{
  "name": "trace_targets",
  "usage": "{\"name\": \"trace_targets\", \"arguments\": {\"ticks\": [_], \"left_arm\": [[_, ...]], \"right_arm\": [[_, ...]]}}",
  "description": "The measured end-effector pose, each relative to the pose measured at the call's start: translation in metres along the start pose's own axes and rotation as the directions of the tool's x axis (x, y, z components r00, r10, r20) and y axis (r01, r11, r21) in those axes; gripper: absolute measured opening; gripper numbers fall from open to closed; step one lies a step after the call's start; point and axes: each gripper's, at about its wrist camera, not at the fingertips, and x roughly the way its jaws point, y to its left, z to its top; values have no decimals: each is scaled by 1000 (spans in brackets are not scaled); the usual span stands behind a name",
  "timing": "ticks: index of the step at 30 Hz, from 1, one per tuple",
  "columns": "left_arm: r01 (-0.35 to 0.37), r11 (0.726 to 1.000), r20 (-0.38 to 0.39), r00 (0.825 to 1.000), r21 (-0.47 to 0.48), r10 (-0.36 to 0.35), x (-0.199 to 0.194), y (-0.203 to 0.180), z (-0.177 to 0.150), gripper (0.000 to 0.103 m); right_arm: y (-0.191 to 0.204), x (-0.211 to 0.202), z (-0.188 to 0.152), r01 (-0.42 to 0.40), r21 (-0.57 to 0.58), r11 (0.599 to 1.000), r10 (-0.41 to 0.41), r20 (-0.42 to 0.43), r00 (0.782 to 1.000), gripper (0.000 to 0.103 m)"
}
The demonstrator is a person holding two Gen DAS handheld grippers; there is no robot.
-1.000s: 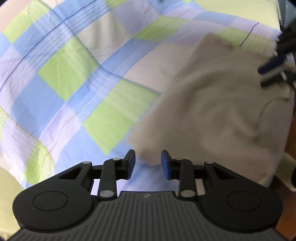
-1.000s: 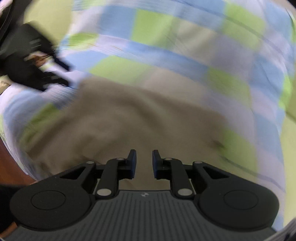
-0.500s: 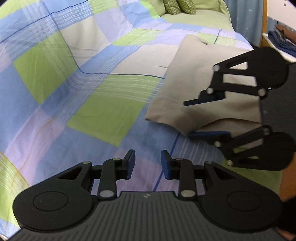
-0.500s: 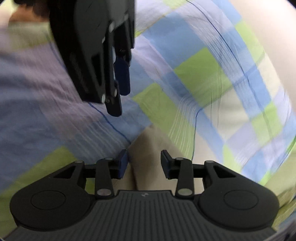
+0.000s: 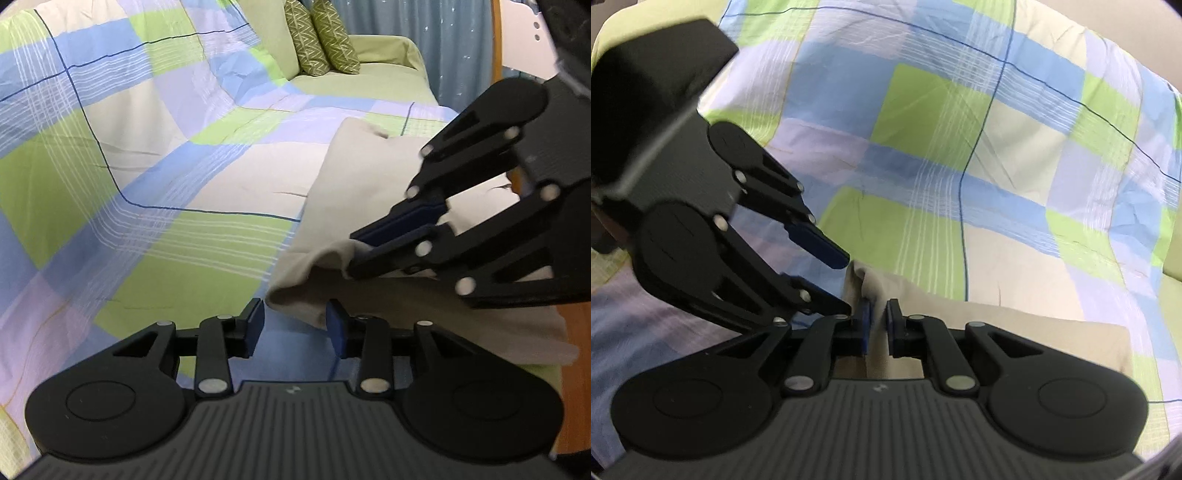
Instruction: Fold clothes
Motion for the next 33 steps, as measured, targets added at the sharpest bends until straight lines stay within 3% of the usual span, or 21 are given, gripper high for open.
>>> {"name": "trace_targets", "arguments": {"ticks": [4, 6, 9, 12, 13, 15, 18, 20, 21, 23, 24, 27, 31, 33], "left_arm": [[-31, 999, 23, 999, -10, 31, 9, -2, 5, 46], [-93, 995, 10, 996, -16, 94, 22, -3, 6, 46], [-156, 987, -31, 987, 31, 157, 29, -1, -1, 47], [-191, 974, -36, 980, 124, 196, 24, -3, -13, 48], [-201, 967, -34, 977, 159, 209, 21, -5, -17, 48], [-260, 929, -54, 958, 264, 283, 15, -5, -28, 47], [-276, 914, -64, 949, 299, 307, 7, 1, -34, 47], [-221, 922, -71, 964, 317, 255, -6, 7, -34, 47], [-161, 937, -72, 979, 310, 192, -15, 11, -32, 47], [-85, 961, -82, 991, 263, 110, -22, 19, -26, 47], [-83, 963, -87, 990, 258, 109, -23, 19, -26, 47], [33, 992, -117, 993, 119, -19, -24, 39, -16, 47], [80, 996, -126, 988, -43, -85, -18, 67, -9, 45], [86, 996, -129, 987, -39, -91, -17, 68, -8, 45]], "right_arm": [[4, -4, 1, 1, 20, 1000, -2, 39, 999, 6], [2, -6, 0, 8, 23, 1000, -9, 47, 999, 6], [3, -2, -7, 21, 53, 998, -21, -3, 1000, 7], [6, 8, -25, 49, 87, 995, -39, -113, 993, 8], [8, 13, -34, 69, 91, 993, -53, -166, 985, 9], [13, 11, -44, 104, 107, 989, -82, -195, 977, 12], [23, 4, -44, 170, 96, 981, -145, -220, 965, 21], [35, -3, -40, 197, 51, 979, -182, -217, 959, 31], [43, -6, -37, 200, 22, 980, -192, -201, 961, 34], [64, -11, -28, 184, -35, 982, -188, -143, 972, 36], [76, -7, -23, 166, -64, 984, -172, -113, 979, 36], [97, 7, -17, 152, -111, 982, -161, -77, 984, 35], [103, 40, -11, 222, -80, 972, -230, -99, 968, 34], [99, 47, -9, 246, -66, 967, -253, -112, 961, 22]]}}
